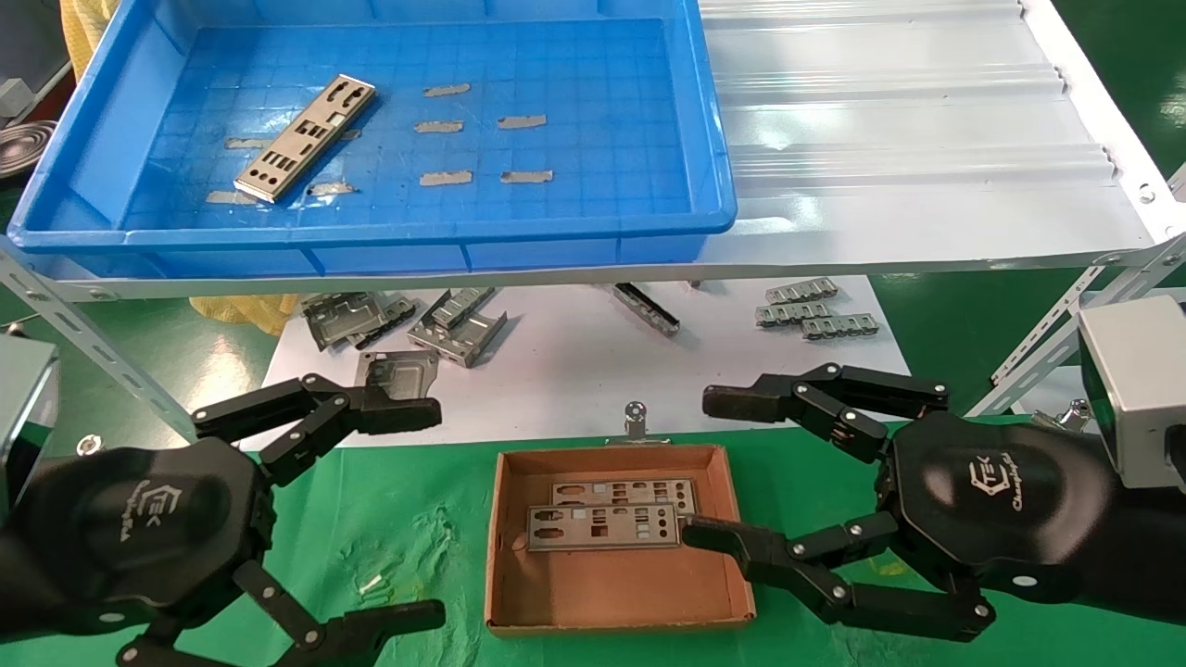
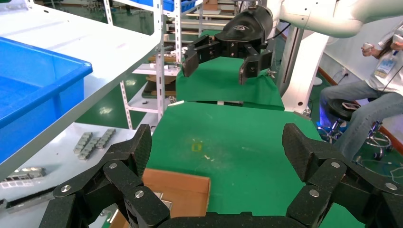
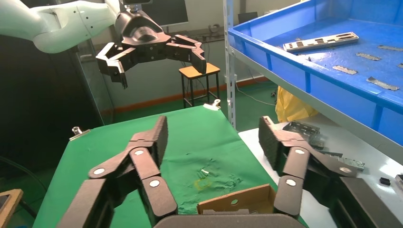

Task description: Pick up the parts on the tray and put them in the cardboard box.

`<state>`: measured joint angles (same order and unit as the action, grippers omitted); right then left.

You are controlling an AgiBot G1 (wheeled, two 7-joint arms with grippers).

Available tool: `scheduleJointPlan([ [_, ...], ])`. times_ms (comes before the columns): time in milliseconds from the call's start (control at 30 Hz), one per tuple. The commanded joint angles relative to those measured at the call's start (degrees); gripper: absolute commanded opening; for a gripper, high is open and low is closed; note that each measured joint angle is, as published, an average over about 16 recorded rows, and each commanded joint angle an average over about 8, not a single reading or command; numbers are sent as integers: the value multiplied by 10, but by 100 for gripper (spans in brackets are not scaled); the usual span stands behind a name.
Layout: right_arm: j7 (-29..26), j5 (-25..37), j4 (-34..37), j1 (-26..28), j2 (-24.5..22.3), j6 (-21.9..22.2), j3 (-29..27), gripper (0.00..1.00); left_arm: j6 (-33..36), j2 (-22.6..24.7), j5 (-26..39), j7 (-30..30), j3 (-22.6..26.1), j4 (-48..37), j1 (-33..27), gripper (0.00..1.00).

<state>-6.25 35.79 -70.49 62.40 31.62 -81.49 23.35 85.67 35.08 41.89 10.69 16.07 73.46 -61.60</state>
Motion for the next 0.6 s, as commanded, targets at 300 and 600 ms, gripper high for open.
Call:
scheduleJointPlan([
  [300, 0, 0, 0, 0, 0, 0, 0, 0, 0, 0, 0, 0, 0, 0, 0, 100],
  [600, 0, 0, 0, 0, 0, 0, 0, 0, -3, 0, 3, 0, 0, 0, -3, 100],
])
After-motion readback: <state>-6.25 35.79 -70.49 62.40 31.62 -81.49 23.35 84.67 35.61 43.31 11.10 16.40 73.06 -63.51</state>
